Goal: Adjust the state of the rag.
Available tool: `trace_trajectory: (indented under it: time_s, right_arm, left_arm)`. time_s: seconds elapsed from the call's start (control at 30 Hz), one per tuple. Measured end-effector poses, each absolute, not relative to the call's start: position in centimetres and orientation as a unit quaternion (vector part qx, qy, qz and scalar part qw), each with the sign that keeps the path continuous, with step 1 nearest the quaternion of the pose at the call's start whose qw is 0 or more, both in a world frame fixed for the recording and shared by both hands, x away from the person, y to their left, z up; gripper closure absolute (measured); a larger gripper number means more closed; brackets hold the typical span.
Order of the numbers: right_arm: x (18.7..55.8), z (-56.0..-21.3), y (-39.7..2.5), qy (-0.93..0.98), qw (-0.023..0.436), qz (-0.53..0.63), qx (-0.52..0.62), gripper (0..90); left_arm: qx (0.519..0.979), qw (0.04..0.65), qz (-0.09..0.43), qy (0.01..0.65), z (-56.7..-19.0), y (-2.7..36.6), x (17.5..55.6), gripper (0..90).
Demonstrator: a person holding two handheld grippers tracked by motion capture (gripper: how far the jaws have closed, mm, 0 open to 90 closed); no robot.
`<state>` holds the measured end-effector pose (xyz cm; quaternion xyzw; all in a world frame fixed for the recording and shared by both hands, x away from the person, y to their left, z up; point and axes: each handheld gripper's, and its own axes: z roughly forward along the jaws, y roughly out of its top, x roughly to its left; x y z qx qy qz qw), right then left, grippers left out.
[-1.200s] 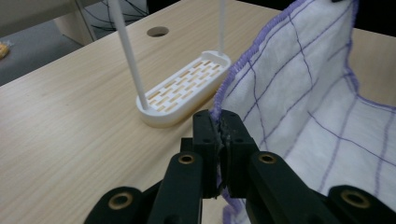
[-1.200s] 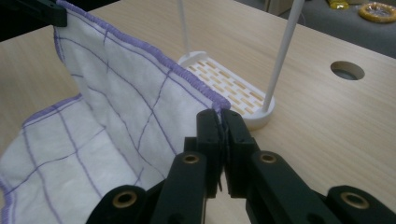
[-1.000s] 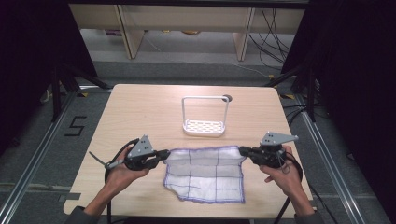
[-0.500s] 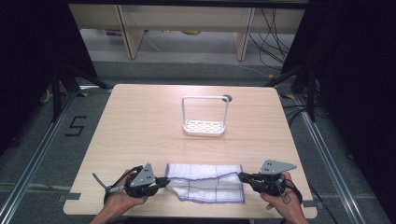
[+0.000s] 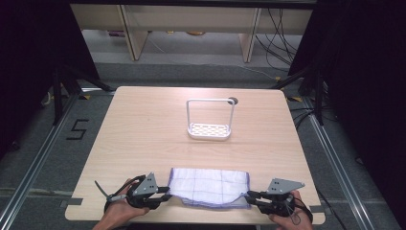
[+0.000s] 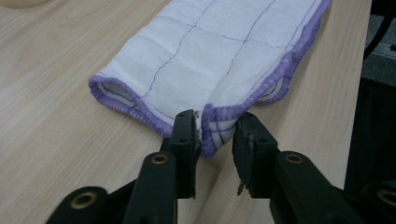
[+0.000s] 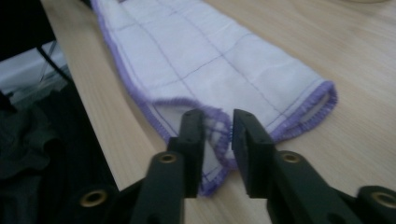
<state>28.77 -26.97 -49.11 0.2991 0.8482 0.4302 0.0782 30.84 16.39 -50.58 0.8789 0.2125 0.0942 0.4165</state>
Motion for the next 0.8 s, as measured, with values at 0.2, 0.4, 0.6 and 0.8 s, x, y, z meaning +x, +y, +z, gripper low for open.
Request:
trace_trajectory:
  time_s: [0.2, 0.4, 0.6, 0.8]
  right_arm:
    - [28.3, -48.2, -27.7, 0.819, 0.079, 0.456, 0.340, 55.9]
    - [29.7, -47.6, -27.7, 0.807, 0.111, 0.433, 0.385, 46.5]
    - [32.5, -47.4, -26.7, 0.806, 0.136, 0.402, 0.412, 44.7]
    - [35.1, -48.2, -25.3, 0.817, 0.143, 0.370, 0.417, 44.9]
  left_arm:
    - [0.850, 0.462, 0.059, 0.246, -49.4, 17.0, 30.9, 46.8]
    - [0.827, 0.478, 0.073, 0.288, -47.9, 17.2, 32.8, 40.3]
    - [0.831, 0.445, 0.086, 0.322, -48.7, 15.5, 37.0, 39.1]
    - [0.842, 0.424, 0.065, 0.327, -49.9, 14.2, 39.0, 38.1]
